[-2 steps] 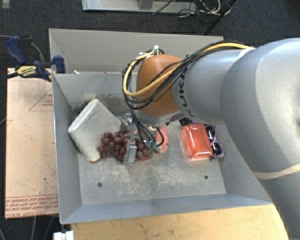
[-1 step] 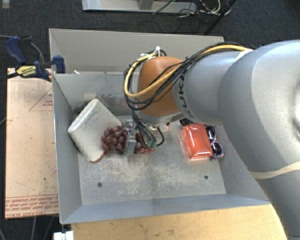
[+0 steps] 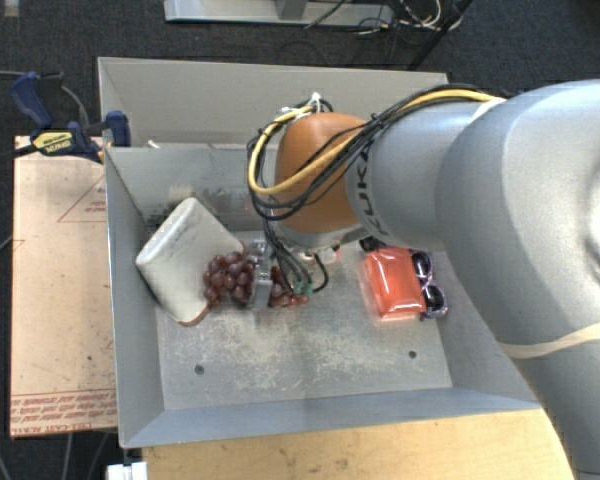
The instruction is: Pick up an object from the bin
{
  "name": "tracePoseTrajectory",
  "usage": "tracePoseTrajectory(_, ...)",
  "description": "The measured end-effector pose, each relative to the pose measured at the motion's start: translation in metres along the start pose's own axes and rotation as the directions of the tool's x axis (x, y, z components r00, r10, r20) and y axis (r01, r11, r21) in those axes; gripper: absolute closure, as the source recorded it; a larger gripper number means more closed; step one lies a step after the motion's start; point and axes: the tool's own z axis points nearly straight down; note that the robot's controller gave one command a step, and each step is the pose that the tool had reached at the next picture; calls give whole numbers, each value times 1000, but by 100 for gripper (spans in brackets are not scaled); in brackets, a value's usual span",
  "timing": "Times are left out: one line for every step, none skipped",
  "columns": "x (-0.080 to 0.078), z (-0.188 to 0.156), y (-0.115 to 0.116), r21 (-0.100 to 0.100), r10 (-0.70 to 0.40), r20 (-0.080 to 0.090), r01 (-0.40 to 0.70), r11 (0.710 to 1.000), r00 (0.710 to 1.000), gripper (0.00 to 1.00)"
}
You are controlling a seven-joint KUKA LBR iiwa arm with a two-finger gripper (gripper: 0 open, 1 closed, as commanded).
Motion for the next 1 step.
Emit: tracePoseTrajectory(0,-1,0,0,0,-1,0,1000,1000,100)
